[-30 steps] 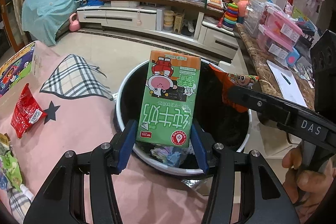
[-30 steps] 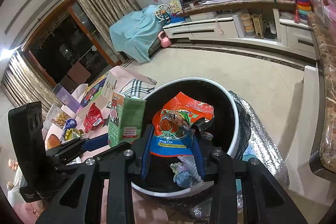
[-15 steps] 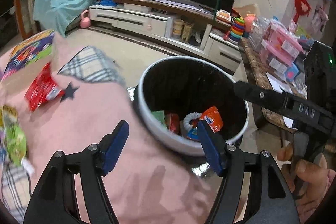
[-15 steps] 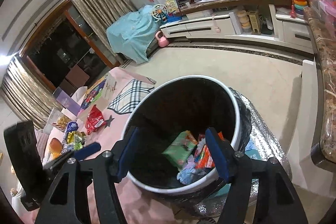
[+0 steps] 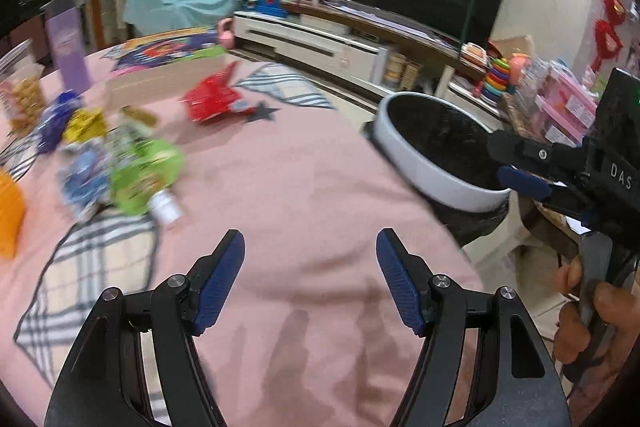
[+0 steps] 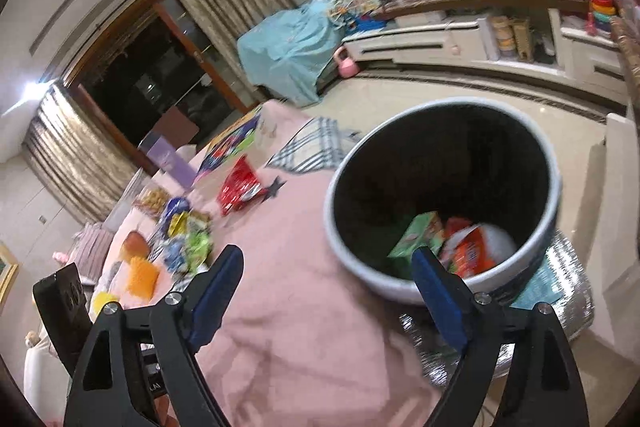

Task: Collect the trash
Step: 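Move both open tools back toward the remaining table items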

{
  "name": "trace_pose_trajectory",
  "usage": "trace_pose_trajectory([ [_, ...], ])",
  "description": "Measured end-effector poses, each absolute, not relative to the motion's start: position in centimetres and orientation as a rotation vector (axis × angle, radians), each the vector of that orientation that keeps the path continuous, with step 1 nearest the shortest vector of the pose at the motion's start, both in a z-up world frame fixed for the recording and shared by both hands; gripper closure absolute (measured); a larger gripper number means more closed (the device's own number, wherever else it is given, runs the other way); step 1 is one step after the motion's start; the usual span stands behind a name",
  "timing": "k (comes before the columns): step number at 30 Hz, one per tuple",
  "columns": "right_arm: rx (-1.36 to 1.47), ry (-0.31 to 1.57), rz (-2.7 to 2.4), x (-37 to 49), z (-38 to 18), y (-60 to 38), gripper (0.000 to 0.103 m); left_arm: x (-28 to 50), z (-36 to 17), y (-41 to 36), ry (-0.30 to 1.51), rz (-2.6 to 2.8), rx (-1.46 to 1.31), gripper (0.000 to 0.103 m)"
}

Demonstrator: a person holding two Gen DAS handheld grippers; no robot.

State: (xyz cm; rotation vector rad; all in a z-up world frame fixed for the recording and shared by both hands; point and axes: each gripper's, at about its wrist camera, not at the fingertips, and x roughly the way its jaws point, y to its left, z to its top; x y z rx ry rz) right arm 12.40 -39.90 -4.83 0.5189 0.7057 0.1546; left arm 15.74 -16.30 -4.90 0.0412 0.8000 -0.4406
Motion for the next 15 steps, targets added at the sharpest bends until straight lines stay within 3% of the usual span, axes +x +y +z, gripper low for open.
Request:
trace_pose_trajectory([
  [15,0.408,0.805,0.300,13.7,-6.8,-29.1,0.015,14.2,-6.9,-4.5,0.819,-0.221,-0.086,0.030],
])
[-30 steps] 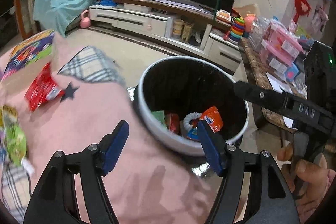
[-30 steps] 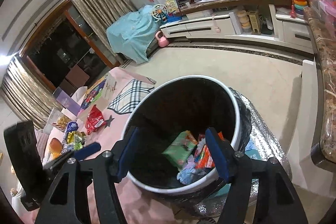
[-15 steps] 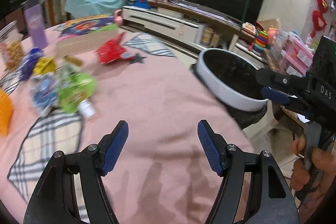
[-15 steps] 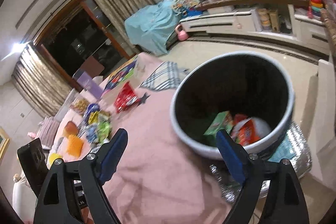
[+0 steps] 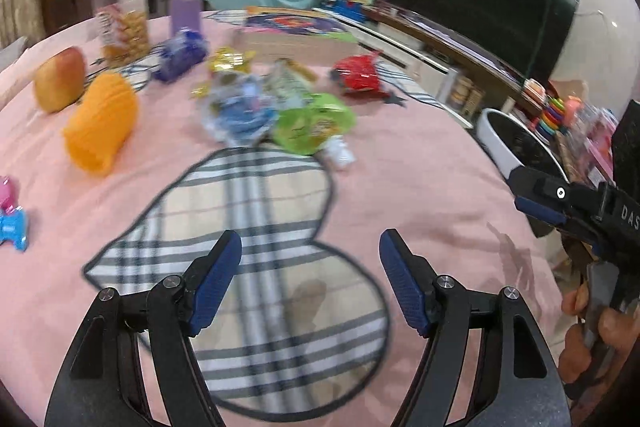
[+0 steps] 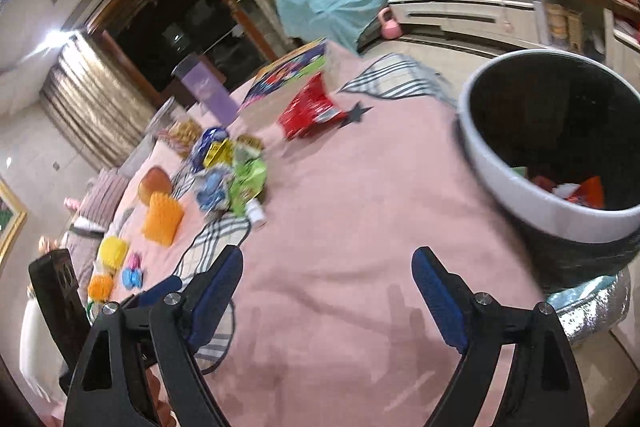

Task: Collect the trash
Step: 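Move both open tools back toward the remaining table items, then grasp the orange foam net with the left tool while the right tool grasps crumpled foil wrapper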

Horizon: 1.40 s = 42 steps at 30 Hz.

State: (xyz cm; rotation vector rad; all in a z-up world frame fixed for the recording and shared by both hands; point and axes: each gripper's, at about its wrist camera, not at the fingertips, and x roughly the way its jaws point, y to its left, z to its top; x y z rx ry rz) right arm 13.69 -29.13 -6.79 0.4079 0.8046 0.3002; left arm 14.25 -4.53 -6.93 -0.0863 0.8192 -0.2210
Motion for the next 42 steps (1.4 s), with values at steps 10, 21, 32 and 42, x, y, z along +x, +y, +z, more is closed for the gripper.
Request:
trace_pose_trajectory([
  [10,0.361,0.835,0.339,15.2,-7.6,-25.4,0.015,14.6,-8.0,0.3,0.830,-0.141,-0.134,0.030],
  [21,0.340,0.834,0.387,17.1,-7.6,-22.0,0.015,15.7,-8.0,5.4,0.822,-0.024,-0.170,0.030],
  [32,0.228,0.784,0.508,19.4,-6.3,-15.0,0.016,17.7,-7.2,9.6,0.805,0.049,-0.161,0.025],
  [42,0.123,0.777,0.536,23.4,-6.9,-10.4,0.031,21.5,-6.8,12.0,0.790,0.032,-0.149,0.024],
])
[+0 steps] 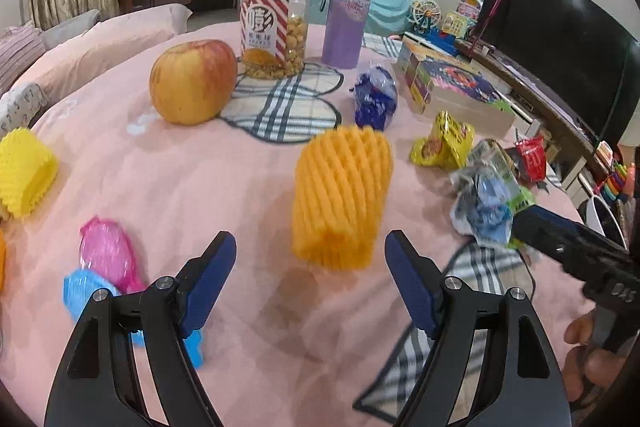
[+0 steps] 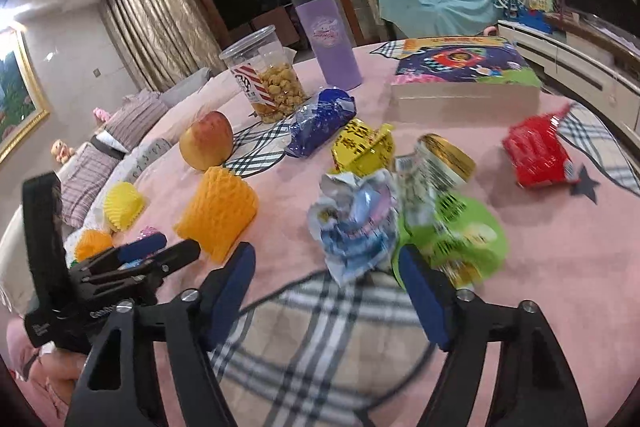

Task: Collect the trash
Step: 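Grasp the orange foam net with the left tool while the right tool grasps crumpled foil wrapper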

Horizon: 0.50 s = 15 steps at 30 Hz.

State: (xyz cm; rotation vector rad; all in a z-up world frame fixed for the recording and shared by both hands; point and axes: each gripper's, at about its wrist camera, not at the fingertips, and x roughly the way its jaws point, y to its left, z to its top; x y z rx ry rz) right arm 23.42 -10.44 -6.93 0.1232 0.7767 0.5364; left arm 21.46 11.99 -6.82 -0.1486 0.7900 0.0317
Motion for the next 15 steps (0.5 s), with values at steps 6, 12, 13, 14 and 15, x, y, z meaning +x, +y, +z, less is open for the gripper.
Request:
trace_pose_trajectory([
  [6,0.042,0.829,0.493,25.5,-9.0,-8.7,0.059,23.0,-7.9,12.1,0.819,-0.004,-0.154,0.036],
  [12,0.084,0.808,0.500,24.7,-8.9,-9.9,0.084,22.9,-8.0,11.3,0.827,-0.061,-0.141,0.073],
  [13,0.098,0.805,0.503,24.5,-8.7,-10.3,0.085,22.7,-7.9,11.2,0.824,-0.063,-0.141,0.075],
  [14,0.109,0.802,0.507,24.2,-8.5,-10.6,0.087,22.4,-7.8,10.9,0.822,-0.065,-0.143,0.075],
  [15,0.124,0.800,0.512,23.8,-8.4,-10.9,0.087,22.1,-7.7,10.8,0.822,-0.067,-0.145,0.076],
])
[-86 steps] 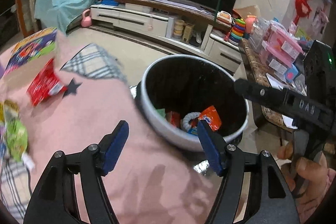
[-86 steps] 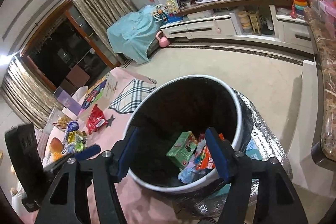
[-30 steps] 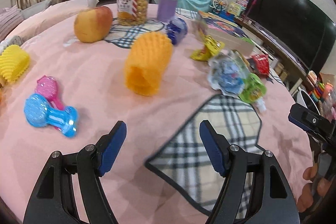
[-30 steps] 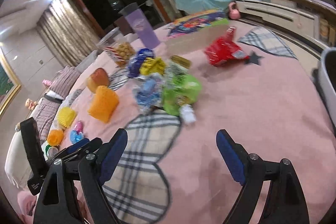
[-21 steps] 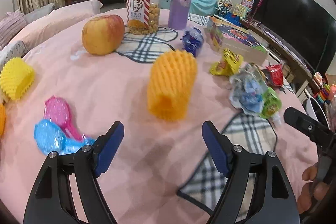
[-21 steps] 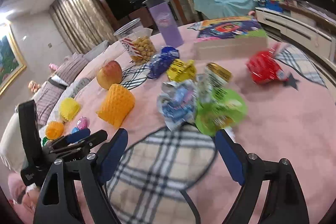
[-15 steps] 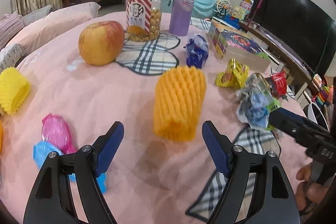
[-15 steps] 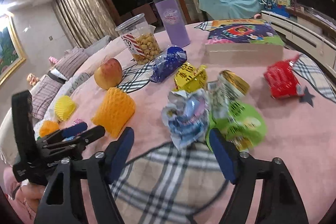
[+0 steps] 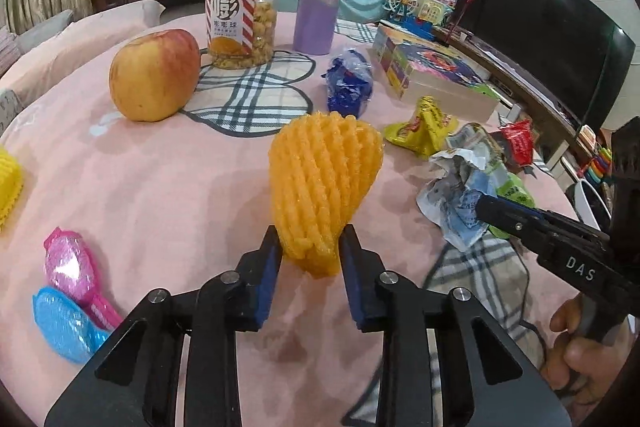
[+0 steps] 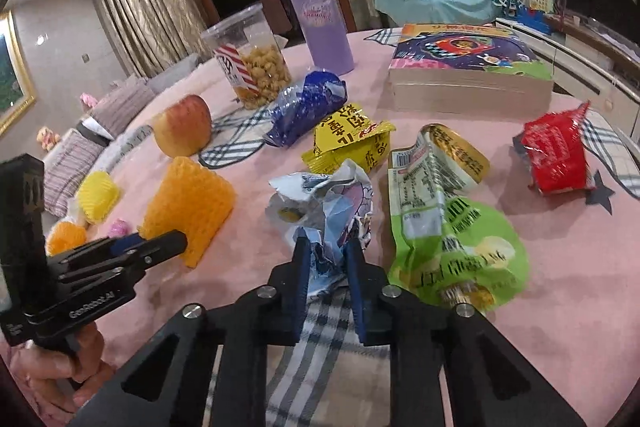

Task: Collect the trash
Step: 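Grasp the orange foam net with the left tool while the right tool grasps crumpled foil wrapper, then lift both held items and carry them over the trash bin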

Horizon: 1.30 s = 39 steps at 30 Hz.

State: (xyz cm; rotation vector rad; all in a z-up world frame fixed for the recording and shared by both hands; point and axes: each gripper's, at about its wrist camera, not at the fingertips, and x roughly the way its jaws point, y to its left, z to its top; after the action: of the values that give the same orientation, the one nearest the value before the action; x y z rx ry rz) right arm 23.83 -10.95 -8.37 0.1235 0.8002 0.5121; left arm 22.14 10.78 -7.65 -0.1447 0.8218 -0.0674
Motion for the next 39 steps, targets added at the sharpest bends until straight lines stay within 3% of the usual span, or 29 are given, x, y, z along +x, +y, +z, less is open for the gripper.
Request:
trace_pose_trajectory([
  [28,0.353,0.709,0.301,12.3,-5.5,-29.5,0.088,15.0,-5.0,-6.9,0.821,-0.453,-0.072,0.077],
  [36,0.375,0.688,0.265,11.3,-5.3,-32.5,0.093,14.7,-4.9,-9.9,0.822,-0.491,-0.036,0.077],
  [39,0.401,0.697,0.263,11.6,-6.1,-32.8,0.086,14.9,-5.3,-10.0,0.836,-0.481,-0.039,0.077],
])
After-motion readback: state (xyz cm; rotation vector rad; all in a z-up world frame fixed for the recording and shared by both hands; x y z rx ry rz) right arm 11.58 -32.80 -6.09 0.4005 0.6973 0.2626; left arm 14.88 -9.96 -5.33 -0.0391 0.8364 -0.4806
